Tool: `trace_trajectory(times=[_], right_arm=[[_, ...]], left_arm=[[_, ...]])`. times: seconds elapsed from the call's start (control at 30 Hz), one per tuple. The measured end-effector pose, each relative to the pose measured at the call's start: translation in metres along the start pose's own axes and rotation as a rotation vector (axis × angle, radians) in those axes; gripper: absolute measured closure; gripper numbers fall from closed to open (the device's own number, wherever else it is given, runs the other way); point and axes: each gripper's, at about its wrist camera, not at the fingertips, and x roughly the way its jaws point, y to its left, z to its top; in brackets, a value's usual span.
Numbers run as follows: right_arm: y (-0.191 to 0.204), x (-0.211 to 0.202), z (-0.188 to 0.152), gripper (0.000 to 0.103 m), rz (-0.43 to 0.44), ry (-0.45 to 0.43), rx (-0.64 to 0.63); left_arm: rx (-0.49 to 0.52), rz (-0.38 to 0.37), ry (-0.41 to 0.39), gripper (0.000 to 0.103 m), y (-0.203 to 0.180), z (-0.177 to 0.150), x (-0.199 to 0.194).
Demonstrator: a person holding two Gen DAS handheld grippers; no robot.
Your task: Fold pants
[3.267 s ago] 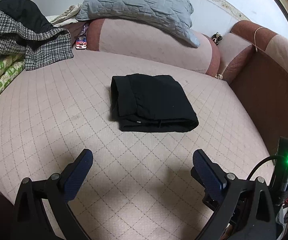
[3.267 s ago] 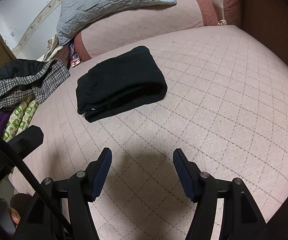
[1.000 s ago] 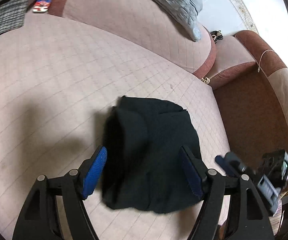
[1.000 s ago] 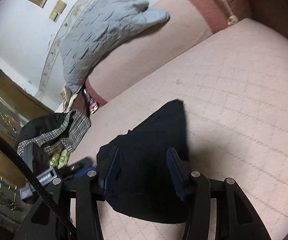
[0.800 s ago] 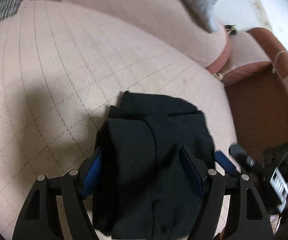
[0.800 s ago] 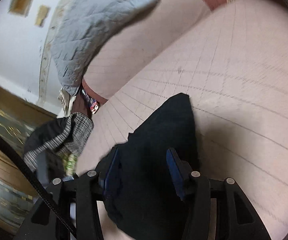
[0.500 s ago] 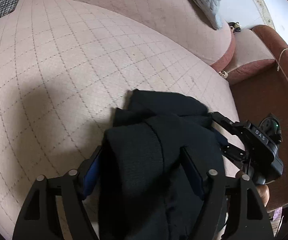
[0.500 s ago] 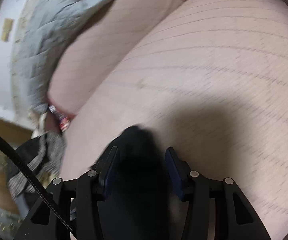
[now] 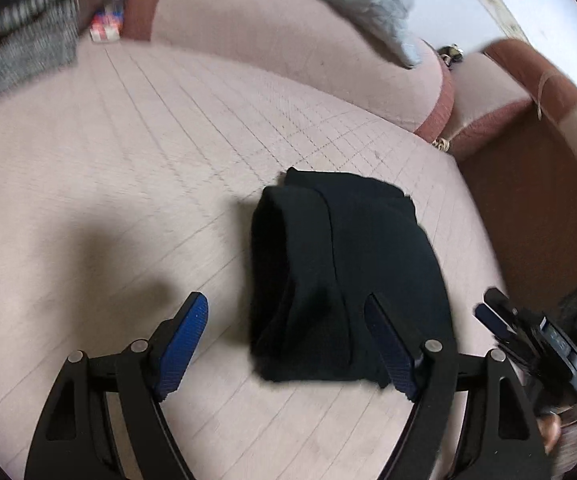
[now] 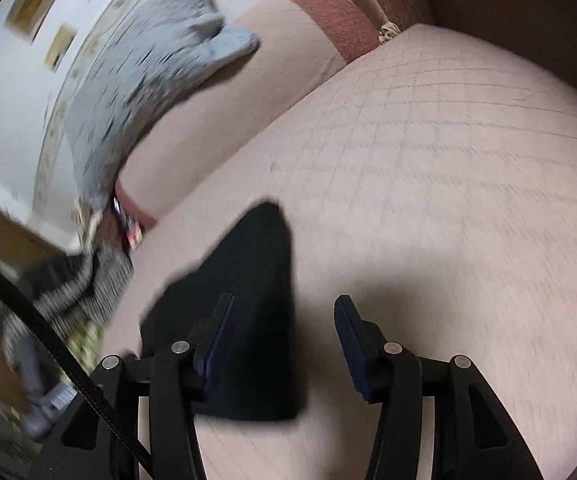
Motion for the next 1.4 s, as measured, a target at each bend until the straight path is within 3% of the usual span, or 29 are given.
trace_trajectory(times=[0.13,0.27,0.37,0.67,0.83,0.97,1.2,1.4], right_arm=[[0.018,-0.023,-0.062,0.048,-0.077,-0.006,-0.102],[0.028,-0.039,-0.103,0.048,-0.096,-0.014,-0.131],[0.037,-0.049,-0.118,0.046,-0.106,-0.03,-0.147],[0.066,-0.061,-0.14,0.037,-0.15,-0.07,-0.252],[0.071,-0.051,-0.149,0.036,-0.165,-0.031,-0.276],[0.067,-0.043,-0.151,0.036,-0.171,-0.001,-0.272],[0.063,-0.035,-0.152,0.034,-0.179,0.022,-0.264],[0.058,-0.027,-0.153,0.034,-0.186,0.048,-0.249]], left_arm=[[0.179,0.202,-0.256,0.022,-0.03,-0.043,-0.06],[0.243,0.262,-0.468,0.0,-0.05,-0.079,-0.116],[0.23,0.248,-0.547,0.0,-0.056,-0.089,-0.145],[0.174,0.233,-0.455,0.0,-0.049,-0.09,-0.145],[0.096,0.215,-0.323,0.0,-0.036,-0.093,-0.122],[0.13,0.278,-0.252,0.0,-0.038,-0.098,-0.104],[0.183,0.255,-0.205,0.0,-0.05,-0.107,-0.09],[0.151,0.227,-0.151,0.0,-0.043,-0.105,-0.079]])
